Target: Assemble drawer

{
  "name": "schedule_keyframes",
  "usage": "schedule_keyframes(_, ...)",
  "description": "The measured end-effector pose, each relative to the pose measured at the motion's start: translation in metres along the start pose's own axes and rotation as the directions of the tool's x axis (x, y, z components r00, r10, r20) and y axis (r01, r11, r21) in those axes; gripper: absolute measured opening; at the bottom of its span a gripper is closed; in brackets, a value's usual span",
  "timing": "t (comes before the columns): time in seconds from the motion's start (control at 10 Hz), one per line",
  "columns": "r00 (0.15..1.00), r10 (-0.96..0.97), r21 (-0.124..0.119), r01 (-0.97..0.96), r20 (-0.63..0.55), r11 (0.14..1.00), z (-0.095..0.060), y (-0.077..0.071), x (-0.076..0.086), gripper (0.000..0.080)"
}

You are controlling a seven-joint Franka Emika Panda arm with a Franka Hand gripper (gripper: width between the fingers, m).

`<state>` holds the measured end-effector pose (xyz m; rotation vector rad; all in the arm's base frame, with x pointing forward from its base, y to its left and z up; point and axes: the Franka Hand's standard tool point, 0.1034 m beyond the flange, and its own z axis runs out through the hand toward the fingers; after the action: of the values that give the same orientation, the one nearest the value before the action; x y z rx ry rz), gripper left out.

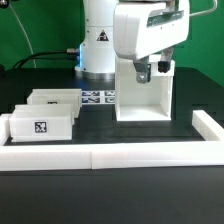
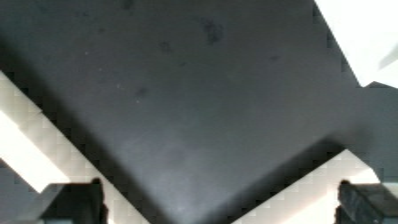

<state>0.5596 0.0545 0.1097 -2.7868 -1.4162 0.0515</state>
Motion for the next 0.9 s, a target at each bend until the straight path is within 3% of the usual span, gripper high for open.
schedule_keyframes(0.5,1.000,0.012,0.000,-0.012,-0.004,1.000,0.000,0.000,-0.001,0.0649)
schedule_keyframes(0.6,0.998,0.053,-0.004,-0.053,-0.014,0.999,-0.001,-0.005,-0.010,0.0649)
schedule_keyframes(0.7,0.987,0.157,-0.024,-0.158,-0.039,0.987,-0.008,-0.014,-0.020,0.0649)
schedule_keyframes(0.9,0.949,0.311,-0.039,-0.314,-0.058,0.949,-0.017,-0.041,-0.028,0.0649)
